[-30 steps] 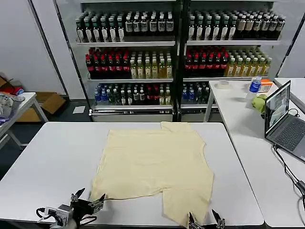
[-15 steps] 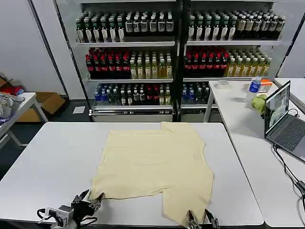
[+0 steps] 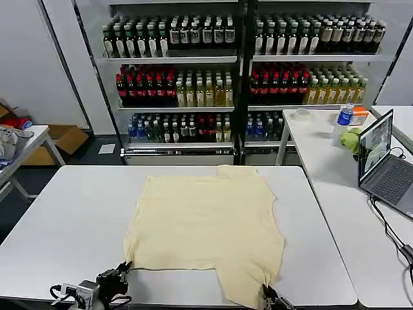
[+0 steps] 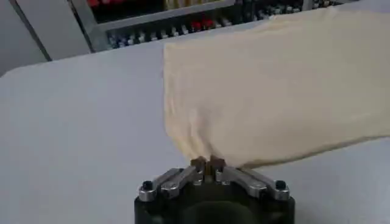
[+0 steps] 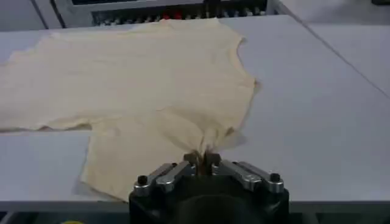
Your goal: Fold and organize the clothes.
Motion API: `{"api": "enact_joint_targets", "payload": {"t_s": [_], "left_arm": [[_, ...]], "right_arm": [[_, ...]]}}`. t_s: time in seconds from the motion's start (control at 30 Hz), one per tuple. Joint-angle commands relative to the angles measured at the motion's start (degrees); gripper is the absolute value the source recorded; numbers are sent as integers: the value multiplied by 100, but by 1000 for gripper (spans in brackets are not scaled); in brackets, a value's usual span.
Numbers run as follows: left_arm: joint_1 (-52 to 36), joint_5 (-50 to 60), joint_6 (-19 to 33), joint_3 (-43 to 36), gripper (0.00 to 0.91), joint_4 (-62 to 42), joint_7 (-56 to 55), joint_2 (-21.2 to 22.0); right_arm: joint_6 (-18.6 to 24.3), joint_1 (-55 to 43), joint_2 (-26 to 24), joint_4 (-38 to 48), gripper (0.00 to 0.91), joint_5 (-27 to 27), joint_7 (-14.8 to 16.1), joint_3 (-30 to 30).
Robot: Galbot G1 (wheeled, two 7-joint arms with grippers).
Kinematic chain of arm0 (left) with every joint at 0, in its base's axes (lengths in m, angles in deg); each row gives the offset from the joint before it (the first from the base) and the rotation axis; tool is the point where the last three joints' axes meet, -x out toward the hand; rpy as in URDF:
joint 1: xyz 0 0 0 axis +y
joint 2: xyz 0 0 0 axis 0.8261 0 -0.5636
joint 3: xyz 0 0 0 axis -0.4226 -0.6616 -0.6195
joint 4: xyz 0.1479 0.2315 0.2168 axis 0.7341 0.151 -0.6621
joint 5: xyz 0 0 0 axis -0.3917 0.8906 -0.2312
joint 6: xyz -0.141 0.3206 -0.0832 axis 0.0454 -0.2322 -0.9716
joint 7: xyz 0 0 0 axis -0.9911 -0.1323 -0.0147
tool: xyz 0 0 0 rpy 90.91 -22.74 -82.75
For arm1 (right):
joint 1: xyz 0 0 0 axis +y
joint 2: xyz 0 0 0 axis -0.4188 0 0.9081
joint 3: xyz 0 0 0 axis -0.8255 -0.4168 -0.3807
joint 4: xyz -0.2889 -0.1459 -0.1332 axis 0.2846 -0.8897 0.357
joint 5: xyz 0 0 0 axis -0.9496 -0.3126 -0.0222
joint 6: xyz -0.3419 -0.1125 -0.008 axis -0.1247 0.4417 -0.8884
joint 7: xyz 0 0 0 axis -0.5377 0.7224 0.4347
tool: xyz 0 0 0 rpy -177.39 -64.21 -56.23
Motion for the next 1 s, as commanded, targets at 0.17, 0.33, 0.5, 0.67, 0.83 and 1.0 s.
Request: {"api": "enact_joint_targets", "payload": {"t_s": [0.17,0.33,0.5,0.67,0.83,1.0], "left_arm": [[146,-47,-13,102,10,416,9,52],[422,-137,-12,311,10,850,-17,175],[663,-258,-13,558,10,1167,-45,299],[848,-362,-12,788,10,1356,-52,288],[843,-471,-1,932,10,1415,-52,224],[577,-478,92,836,10,1206,-40,76]], "right_arm": [[165,120,-26,-312,0,-35,38,55],[287,394,-119,-800,0,-97,85,236],[338,606,-159,-1132,0,-122,110,413],[386,734,-258,-1301,0,-132,127,575],[441,626,-332,-1355,0,-123,175,758],[498,244,-417,-1143,0,-75,186,841]]}}
